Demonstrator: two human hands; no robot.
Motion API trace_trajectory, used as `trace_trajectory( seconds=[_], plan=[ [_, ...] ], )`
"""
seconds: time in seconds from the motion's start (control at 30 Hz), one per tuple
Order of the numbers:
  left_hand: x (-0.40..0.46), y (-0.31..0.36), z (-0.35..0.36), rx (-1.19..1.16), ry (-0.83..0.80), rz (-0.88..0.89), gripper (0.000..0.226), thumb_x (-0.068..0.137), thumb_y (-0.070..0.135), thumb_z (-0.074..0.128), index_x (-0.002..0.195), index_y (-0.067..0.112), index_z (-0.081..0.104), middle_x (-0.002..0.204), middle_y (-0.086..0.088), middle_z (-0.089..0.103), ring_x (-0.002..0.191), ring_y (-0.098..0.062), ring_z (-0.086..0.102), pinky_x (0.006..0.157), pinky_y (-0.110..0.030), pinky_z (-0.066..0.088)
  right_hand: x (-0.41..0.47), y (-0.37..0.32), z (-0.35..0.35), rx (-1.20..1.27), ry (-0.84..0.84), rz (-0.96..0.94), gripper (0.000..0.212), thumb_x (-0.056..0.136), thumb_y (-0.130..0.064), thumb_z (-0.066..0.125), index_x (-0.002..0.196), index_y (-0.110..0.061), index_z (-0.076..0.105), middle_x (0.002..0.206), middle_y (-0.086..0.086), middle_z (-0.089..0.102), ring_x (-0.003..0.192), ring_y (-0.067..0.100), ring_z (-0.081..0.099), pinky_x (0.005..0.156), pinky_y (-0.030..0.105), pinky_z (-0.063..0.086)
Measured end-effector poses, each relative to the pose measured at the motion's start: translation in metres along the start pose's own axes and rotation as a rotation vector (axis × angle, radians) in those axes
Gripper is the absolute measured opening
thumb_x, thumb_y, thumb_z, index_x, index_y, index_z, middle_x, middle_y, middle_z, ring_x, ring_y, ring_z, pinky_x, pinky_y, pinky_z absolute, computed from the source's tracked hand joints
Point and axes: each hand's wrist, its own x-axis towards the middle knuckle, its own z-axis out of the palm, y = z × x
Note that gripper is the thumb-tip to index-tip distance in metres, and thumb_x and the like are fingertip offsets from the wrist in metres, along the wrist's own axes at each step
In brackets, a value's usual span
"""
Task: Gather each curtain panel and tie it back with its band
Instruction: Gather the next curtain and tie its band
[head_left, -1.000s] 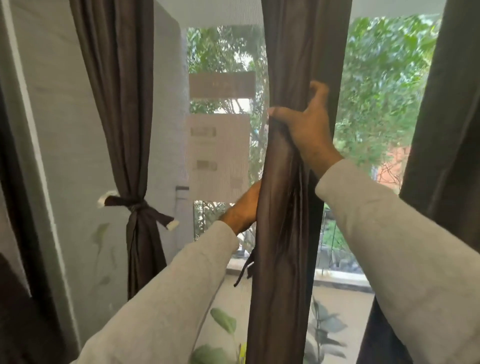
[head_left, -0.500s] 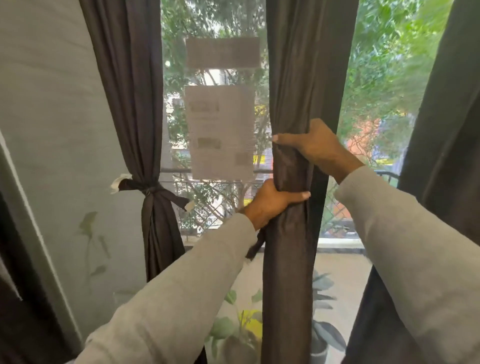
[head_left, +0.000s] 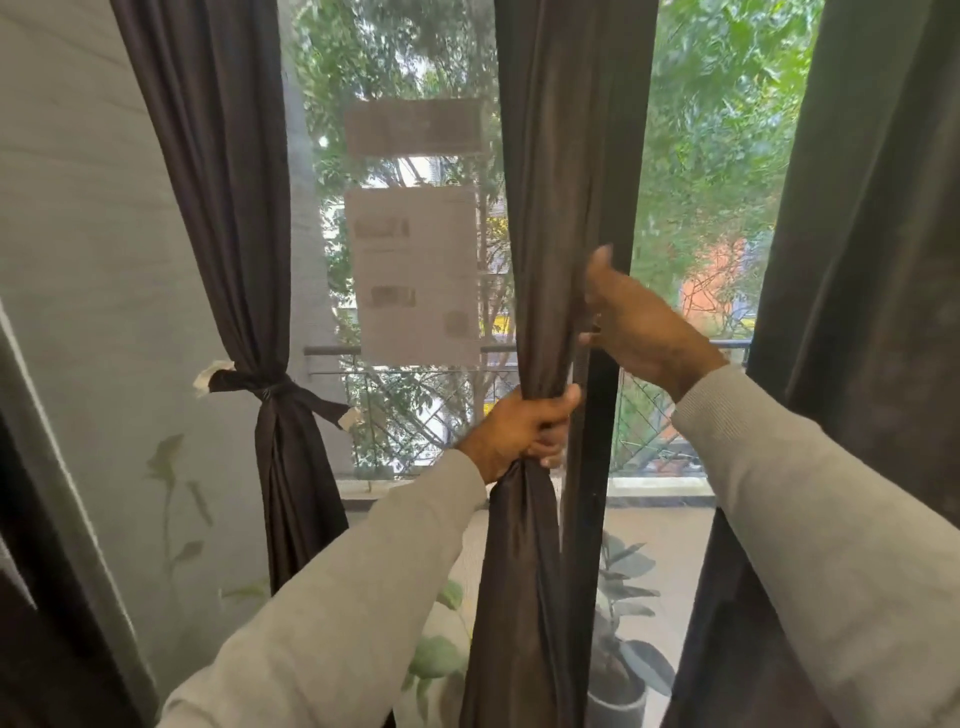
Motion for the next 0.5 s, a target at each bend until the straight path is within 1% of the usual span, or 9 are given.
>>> trace_trajectory(
  seconds=[0.03,0.07,0.1,0.13,0.17,0.23,0.3,0.43,0.5],
  plan=[
    [-0.001,0.001,-0.002,-0.042,-0.056,-0.036,0.049,0.105,0.034,0.062,0.071,0.015,0.033,0.051,0.0,0.021,0.036,-0.011,0.026,0.047,-0.028,0.032,-0.003,0.006,-0.012,0.051,0.116,0.02,0.062,0.092,-0.078,0.047,0.108,-0.024,0.072,0.1,-0.006,0.076,0.106,0.021,0.067,0.096,0.045,0.046],
    [-0.003,0.002,-0.002,-0.07,-0.097,-0.057,0.052,0.106,0.035,0.058,0.071,0.018,0.025,0.051,-0.001,0.019,0.035,-0.01,0.026,0.047,-0.027,0.031,-0.007,0.014,-0.024,0.044,0.217,0.039,0.062,0.096,-0.078,0.044,0.106,-0.024,0.073,0.1,-0.005,0.078,0.106,0.022,0.069,0.096,0.048,0.045],
    [-0.005,0.002,-0.004,-0.117,-0.144,-0.085,0.052,0.106,0.035,0.057,0.073,0.019,0.02,0.051,0.0,0.017,0.035,-0.009,0.025,0.046,-0.026,0.032,-0.012,0.024,-0.035,-0.018,0.285,0.059,0.058,0.1,-0.072,0.045,0.106,-0.022,0.073,0.102,-0.003,0.08,0.106,0.022,0.071,0.098,0.05,0.046],
    [-0.007,0.002,-0.005,-0.152,-0.183,-0.097,0.052,0.106,0.035,0.059,0.073,0.019,0.021,0.051,0.001,0.018,0.035,-0.009,0.023,0.046,-0.024,0.034,-0.018,0.037,-0.045,-0.112,0.306,0.085,0.05,0.103,-0.064,0.05,0.107,-0.02,0.074,0.102,-0.003,0.081,0.107,0.024,0.073,0.101,0.052,0.047],
    [-0.009,0.001,-0.008,-0.201,-0.238,-0.107,0.051,0.105,0.035,0.063,0.073,0.018,0.028,0.052,0.002,0.02,0.036,-0.01,0.021,0.046,-0.023,0.037,-0.024,0.053,-0.054,-0.2,0.274,0.115,0.041,0.104,-0.054,0.056,0.107,-0.019,0.076,0.101,-0.003,0.082,0.107,0.027,0.074,0.103,0.056,0.048],
    [-0.012,0.002,-0.006,-0.258,-0.319,-0.111,0.044,0.103,0.036,0.067,0.071,0.017,0.043,0.052,0.003,0.022,0.037,-0.011,0.018,0.047,-0.022,0.038,-0.042,0.081,-0.063,-0.324,0.133,0.2,0.021,0.101,-0.037,0.066,0.104,-0.02,0.078,0.1,-0.003,0.082,0.107,0.028,0.074,0.105,0.057,0.049],
    [-0.013,0.003,-0.002,-0.277,-0.333,-0.121,0.043,0.102,0.036,0.068,0.07,0.018,0.046,0.052,0.003,0.021,0.037,-0.012,0.017,0.047,-0.021,0.038,-0.061,0.105,-0.064,-0.412,-0.037,0.279,0.012,0.099,-0.026,0.069,0.106,-0.021,0.079,0.101,-0.006,0.082,0.103,0.02,0.075,0.107,0.055,0.049],
    [-0.007,-0.002,0.011,-0.304,-0.325,-0.123,0.044,0.101,0.035,0.07,0.07,0.017,0.046,0.052,0.003,0.021,0.037,-0.011,0.017,0.047,-0.023,0.032,-0.087,0.14,-0.059,-0.427,-0.24,0.388,0.023,0.097,-0.008,0.068,0.11,-0.023,0.081,0.108,-0.006,0.081,0.11,0.02,0.072,0.111,0.054,0.047],
    [-0.004,-0.004,0.016,-0.325,-0.325,-0.119,0.044,0.1,0.034,0.073,0.07,0.016,0.046,0.051,0.002,0.02,0.036,-0.012,0.018,0.047,-0.024,0.029,-0.094,0.15,-0.053,-0.389,-0.31,0.396,0.032,0.095,-0.003,0.071,0.115,-0.025,0.081,0.114,-0.005,0.08,0.114,0.021,0.071,0.112,0.051,0.051]
  ],
)
